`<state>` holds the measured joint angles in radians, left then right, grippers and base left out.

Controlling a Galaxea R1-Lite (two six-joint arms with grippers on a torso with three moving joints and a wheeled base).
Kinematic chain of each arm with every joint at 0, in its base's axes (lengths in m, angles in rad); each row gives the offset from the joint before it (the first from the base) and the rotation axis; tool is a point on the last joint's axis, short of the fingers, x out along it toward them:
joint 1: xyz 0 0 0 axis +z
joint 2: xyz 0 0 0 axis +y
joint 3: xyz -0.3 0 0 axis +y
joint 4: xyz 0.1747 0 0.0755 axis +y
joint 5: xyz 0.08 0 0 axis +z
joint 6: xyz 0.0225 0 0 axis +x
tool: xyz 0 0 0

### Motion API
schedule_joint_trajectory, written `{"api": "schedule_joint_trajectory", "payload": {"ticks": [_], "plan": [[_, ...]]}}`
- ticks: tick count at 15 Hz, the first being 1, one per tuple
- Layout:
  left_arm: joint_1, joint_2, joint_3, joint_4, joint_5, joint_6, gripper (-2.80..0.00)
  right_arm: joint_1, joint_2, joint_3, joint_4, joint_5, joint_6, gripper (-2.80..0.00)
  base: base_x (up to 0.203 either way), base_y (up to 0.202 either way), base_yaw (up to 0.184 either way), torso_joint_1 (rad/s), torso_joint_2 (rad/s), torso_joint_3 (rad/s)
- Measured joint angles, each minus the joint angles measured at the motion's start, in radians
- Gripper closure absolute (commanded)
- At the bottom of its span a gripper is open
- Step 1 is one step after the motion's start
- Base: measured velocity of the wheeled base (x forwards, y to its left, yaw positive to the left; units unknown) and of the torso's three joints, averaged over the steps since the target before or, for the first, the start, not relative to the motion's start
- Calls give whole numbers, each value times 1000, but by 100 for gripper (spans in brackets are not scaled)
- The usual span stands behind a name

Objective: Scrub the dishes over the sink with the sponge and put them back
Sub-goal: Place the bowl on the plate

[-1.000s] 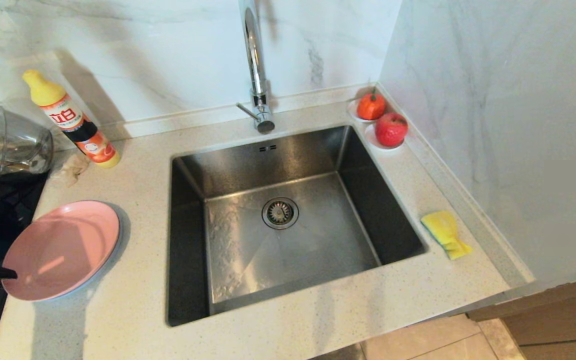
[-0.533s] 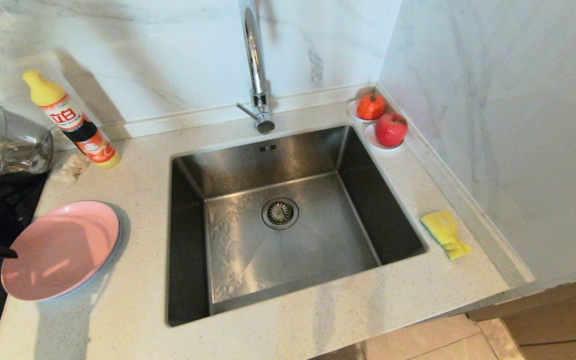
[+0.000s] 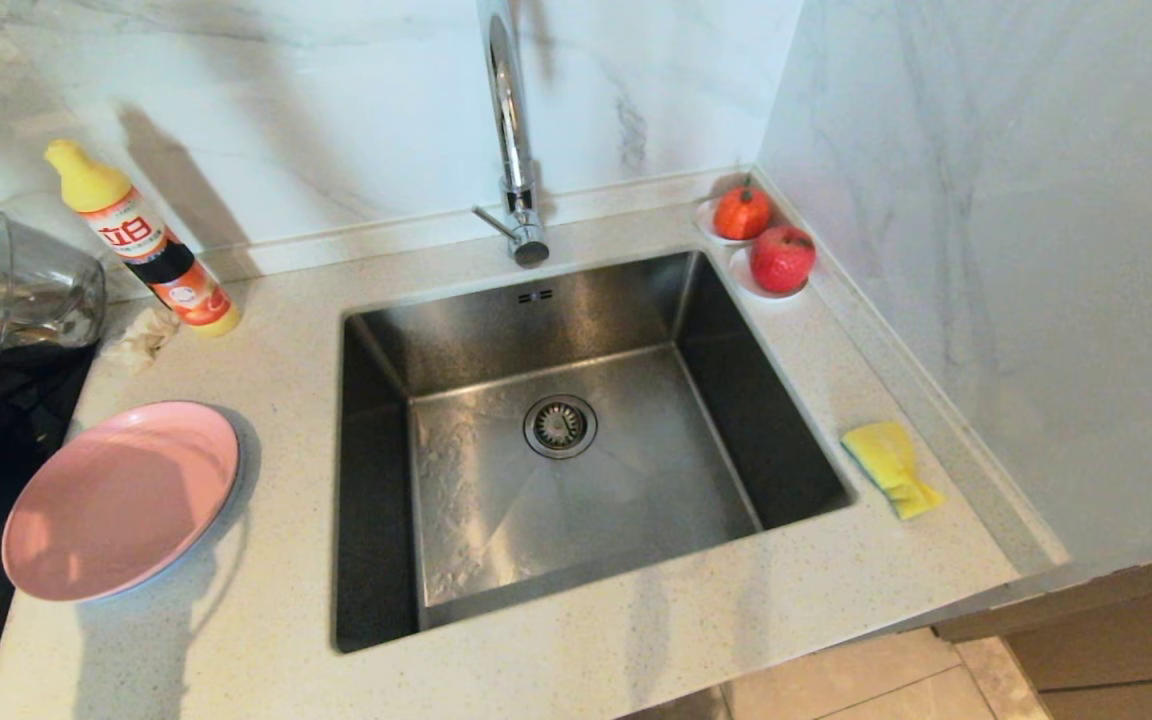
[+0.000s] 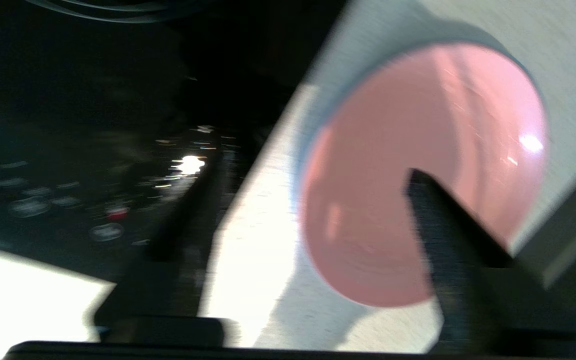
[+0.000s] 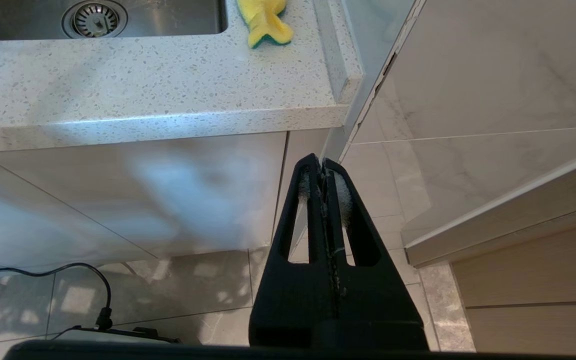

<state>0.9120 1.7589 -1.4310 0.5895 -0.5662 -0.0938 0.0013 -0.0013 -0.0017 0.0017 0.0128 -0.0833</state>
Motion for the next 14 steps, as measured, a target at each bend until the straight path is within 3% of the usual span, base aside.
{"api": "schedule_joint_trajectory", "payload": {"ticks": [3, 7, 12, 14], "plan": [[22, -13, -8, -4, 73, -59, 0, 0, 0, 1, 0, 0, 0, 0, 0, 0, 0, 0, 0, 0], [59, -34, -8, 2, 82, -88, 0, 0, 0, 1, 0, 0, 0, 0, 0, 0, 0, 0, 0, 0], [97, -21, -20, -13, 148, -105, 0, 0, 0, 1, 0, 0, 0, 0, 0, 0, 0, 0, 0, 0], [110, 5, -54, -13, 151, -139, 0, 0, 0, 0, 0, 0, 0, 0, 0, 0, 0, 0, 0, 0]]}}
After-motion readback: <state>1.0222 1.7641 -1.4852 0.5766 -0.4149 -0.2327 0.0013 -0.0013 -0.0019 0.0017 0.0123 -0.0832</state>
